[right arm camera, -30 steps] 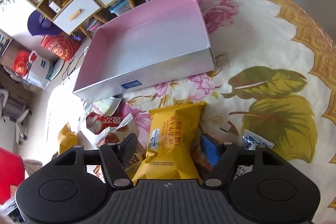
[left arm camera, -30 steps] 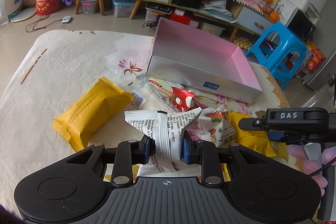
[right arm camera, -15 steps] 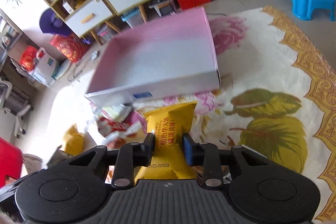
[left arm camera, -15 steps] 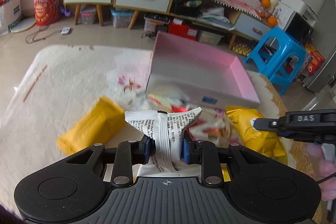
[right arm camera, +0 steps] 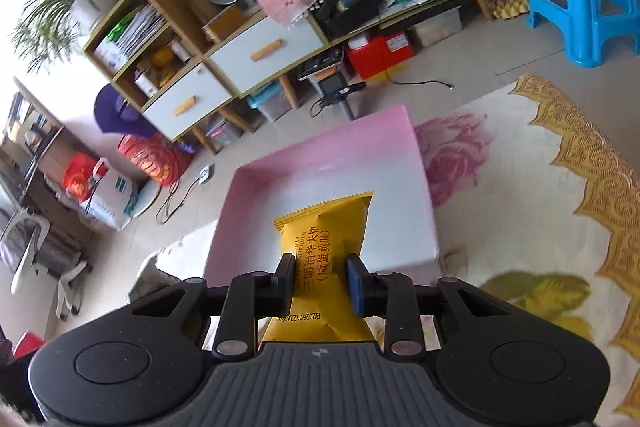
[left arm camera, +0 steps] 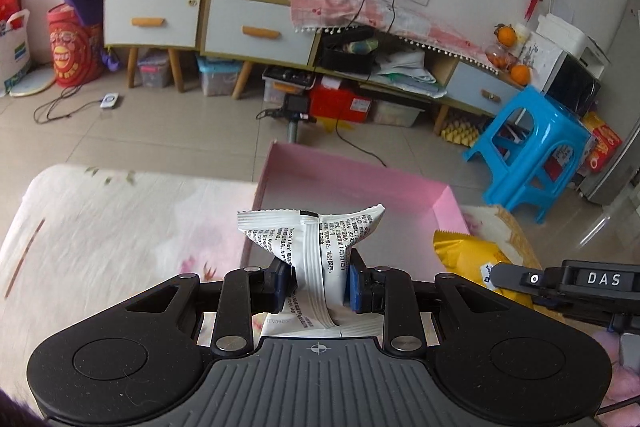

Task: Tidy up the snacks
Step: 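Carry both packets over the pink box and open both tools to drop them inside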

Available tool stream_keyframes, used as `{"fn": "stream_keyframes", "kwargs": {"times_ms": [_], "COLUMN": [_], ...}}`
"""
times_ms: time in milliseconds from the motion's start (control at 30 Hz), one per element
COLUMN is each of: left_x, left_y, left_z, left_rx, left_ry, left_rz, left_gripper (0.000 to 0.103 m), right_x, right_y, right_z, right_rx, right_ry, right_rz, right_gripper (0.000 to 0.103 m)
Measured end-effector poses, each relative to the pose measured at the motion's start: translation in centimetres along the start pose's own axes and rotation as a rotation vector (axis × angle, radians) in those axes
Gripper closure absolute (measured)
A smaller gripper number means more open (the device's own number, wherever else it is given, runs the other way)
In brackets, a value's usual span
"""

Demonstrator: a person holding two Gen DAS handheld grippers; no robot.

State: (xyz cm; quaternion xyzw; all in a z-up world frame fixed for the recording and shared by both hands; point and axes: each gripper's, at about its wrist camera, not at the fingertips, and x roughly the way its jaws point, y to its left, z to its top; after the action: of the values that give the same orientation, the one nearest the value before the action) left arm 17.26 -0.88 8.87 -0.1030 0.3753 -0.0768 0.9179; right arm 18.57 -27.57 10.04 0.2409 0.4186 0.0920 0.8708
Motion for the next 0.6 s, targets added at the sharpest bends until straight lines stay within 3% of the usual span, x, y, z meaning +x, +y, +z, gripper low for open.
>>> {"fn": "stream_keyframes", "kwargs": {"times_ms": [300, 600], "left_x": [6.0, 8.4], "left_y": [-0.9, 0.7], "left_z": [1.0, 0.7], "left_rx": [0.042, -0.026], "left_ry": [-0.023, -0.024], "left_rz": [0.03, 0.082], "left_gripper": [0.077, 0.073], "right_x": [2.8, 3.4], "right_y": [-1.5, -2.2], "right_z": [2.1, 2.4], "right_rx": [-0.005, -0.012], "right_ry": [-0.059, -0.046], "right_rz": [0.029, 0.029], "right_gripper": [0.092, 0.091]}}
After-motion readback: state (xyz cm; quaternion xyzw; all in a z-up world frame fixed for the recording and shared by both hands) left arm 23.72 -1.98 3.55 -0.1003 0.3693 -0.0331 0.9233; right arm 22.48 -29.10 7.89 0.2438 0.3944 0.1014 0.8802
